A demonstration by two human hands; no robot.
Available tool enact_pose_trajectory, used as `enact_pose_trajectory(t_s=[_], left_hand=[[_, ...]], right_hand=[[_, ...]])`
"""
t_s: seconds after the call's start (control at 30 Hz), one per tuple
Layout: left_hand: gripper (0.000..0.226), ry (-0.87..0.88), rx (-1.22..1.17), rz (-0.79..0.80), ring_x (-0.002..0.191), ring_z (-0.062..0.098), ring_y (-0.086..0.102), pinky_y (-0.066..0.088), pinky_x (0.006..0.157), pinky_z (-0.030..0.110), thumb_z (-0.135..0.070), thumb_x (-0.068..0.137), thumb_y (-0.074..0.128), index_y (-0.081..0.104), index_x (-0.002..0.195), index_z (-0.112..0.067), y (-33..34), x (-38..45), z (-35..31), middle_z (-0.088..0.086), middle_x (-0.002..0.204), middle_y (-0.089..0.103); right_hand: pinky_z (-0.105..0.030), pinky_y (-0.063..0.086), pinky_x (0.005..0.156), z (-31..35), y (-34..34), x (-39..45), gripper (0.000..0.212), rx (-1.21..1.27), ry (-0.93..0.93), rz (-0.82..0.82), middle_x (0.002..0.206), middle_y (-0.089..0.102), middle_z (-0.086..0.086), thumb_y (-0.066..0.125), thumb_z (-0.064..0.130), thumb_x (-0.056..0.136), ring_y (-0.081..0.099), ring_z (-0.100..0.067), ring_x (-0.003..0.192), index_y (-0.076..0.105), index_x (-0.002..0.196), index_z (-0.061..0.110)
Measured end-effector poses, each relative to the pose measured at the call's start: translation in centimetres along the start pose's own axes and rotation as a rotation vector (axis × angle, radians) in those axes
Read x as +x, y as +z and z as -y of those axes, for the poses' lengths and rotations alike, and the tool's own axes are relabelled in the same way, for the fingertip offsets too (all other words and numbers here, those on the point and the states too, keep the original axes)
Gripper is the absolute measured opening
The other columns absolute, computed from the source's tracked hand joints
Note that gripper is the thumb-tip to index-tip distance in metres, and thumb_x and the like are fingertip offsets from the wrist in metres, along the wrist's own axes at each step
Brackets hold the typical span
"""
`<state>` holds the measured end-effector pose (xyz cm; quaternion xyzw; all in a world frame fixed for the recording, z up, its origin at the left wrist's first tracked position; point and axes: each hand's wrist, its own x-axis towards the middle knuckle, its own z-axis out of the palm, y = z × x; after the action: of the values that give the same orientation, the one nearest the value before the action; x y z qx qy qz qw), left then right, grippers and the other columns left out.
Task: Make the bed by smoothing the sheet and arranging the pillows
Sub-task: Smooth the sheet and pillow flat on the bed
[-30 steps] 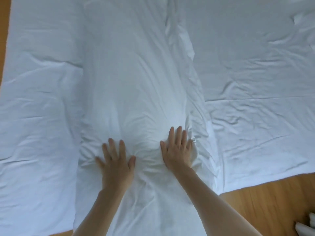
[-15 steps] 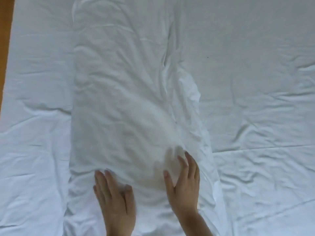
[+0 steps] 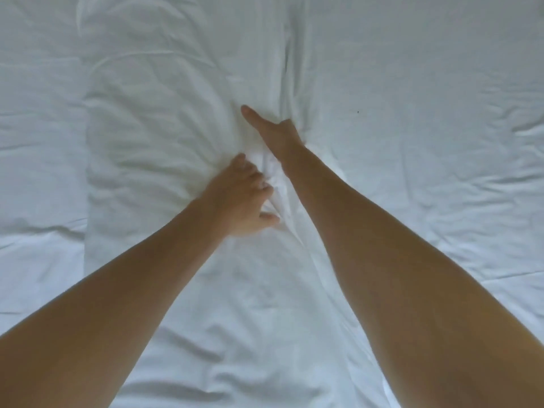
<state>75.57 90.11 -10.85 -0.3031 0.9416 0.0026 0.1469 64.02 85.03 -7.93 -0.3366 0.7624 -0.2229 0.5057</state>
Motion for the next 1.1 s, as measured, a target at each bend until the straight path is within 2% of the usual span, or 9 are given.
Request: enact_pose_trajectory(t_s=[0.1,0.2,0.33,0.57,0.7,0.8,0.9,1.0,1.1], left_hand=[[0.069,0.012,-0.049,-0.052,0.094,0.034,0.057,0.036,0.101,0.045,-0.062,0.082,0.036,0.066,0.103,-0.003,1.7,-0.2,0.8,0.016,0.091,0.065],[0.076,-0.001,-0.04,-0.038,0.122,0.038,0.049,0.031,0.109,0.051,-0.051,0.086,0.021,0.055,0.127,0.003,2.8,-0.5,1.6,0.025,0.127,0.056],[0.057,0.028,-0.033,-0.218,0.091,0.046,0.064,0.047,0.09,0.056,-0.013,0.095,0.002,0.052,0.109,0.01,4.5,-0.7,2.0,0.032,0.097,0.065],[0.04,0.043,-0.245,-0.634,0.042,0.026,0.054,0.042,0.05,0.029,-0.02,0.087,0.048,0.062,0.051,-0.01,2.5,-2.3,2.7,0.008,0.045,0.055],[0.054,0.014,-0.293,-0.799,0.038,0.023,0.045,0.031,0.049,0.024,-0.025,0.093,0.04,0.048,0.042,-0.01,-0.3,-3.0,1.9,0.005,0.039,0.045],[0.052,0.022,-0.327,-0.875,0.037,0.022,0.043,0.027,0.051,0.023,-0.023,0.092,0.038,0.044,0.042,-0.013,-2.9,-2.1,0.5,0.005,0.039,0.044],[0.042,0.025,-0.337,-0.89,0.041,0.021,0.048,0.033,0.048,0.026,-0.024,0.085,0.058,0.053,0.045,-0.011,-5.0,-1.7,-0.3,0.004,0.042,0.048],[0.04,0.07,-0.335,-0.977,0.042,0.021,0.043,0.031,0.048,0.028,-0.027,0.079,0.066,0.053,0.044,-0.012,-9.1,-0.2,-1.5,0.004,0.041,0.046],[0.036,0.147,-0.395,-1.054,0.05,0.025,0.048,0.037,0.052,0.032,-0.026,0.081,0.065,0.06,0.049,-0.012,-10.9,2.2,-3.5,0.006,0.048,0.054]], right_hand=[[-0.033,0.044,0.085,0.3,2.4,0.9,0.096,-0.045,0.049,0.086,0.115,0.059,-0.005,0.069,0.07,0.068,0.057,-0.026,0.108,0.044,0.135,0.006],[-0.031,0.048,0.08,-0.8,5.1,1.4,0.076,-0.11,0.024,0.068,0.089,0.06,0.001,0.073,0.063,0.069,0.061,-0.02,0.092,0.052,0.116,0.008],[-0.03,0.049,0.063,-1.8,7.7,1.5,0.054,-0.012,0.038,-0.016,0.086,0.066,-0.001,0.075,0.048,0.074,0.064,-0.021,0.081,0.056,0.106,0.009],[-0.04,0.044,0.098,-0.8,6.3,-0.2,0.088,-0.019,-0.139,0.027,0.133,0.048,-0.007,0.074,0.053,0.073,0.047,-0.027,0.124,0.033,0.142,0.015],[-0.044,0.042,0.103,2.5,5.9,-0.4,0.113,0.177,-0.003,0.184,0.137,0.047,-0.009,0.082,0.05,0.067,0.047,-0.03,0.125,0.013,0.148,0.013],[-0.037,0.05,0.092,4.2,4.4,-1.0,0.09,0.212,0.014,0.269,0.123,0.057,-0.01,0.085,0.037,0.068,0.057,-0.028,0.112,0.038,0.137,0.002],[-0.022,0.048,0.058,5.6,0.7,-2.7,0.034,0.243,0.043,0.361,0.091,0.061,-0.007,0.077,0.017,0.078,0.059,-0.02,0.078,0.058,0.102,0.002],[-0.013,0.034,0.036,7.4,-3.9,-4.0,0.027,0.157,-0.164,0.187,0.06,0.045,0.001,0.07,0.003,0.077,0.045,-0.011,0.05,0.046,0.067,0.01],[-0.019,0.032,0.044,8.3,-7.2,-4.1,0.029,-0.139,-0.413,-0.168,0.061,0.042,0.008,0.068,0.011,0.075,0.043,-0.009,0.051,0.04,0.068,0.017]])
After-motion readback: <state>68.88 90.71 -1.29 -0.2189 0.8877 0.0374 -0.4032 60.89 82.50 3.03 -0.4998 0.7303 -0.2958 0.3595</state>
